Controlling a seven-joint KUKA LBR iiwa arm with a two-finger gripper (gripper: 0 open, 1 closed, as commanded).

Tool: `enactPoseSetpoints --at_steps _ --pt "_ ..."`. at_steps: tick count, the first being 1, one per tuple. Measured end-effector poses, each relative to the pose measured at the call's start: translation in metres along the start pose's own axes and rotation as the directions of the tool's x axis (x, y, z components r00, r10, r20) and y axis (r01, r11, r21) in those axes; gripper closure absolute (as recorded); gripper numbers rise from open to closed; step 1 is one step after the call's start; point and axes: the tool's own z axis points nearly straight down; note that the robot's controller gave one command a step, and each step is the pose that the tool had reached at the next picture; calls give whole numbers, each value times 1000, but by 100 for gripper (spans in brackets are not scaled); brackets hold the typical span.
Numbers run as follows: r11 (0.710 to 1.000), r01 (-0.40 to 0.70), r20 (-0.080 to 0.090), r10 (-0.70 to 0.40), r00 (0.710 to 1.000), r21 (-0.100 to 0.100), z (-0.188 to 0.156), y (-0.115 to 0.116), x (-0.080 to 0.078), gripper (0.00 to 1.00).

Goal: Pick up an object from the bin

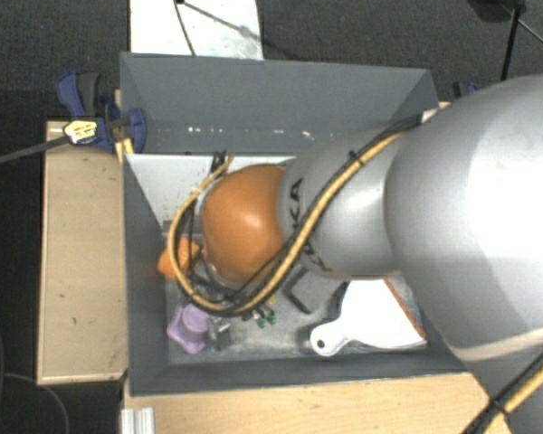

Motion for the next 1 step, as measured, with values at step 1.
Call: enactPoseSetpoints --at_steps 1 --pt "1000 -1 0 1 1000 0 0 0 0 100"
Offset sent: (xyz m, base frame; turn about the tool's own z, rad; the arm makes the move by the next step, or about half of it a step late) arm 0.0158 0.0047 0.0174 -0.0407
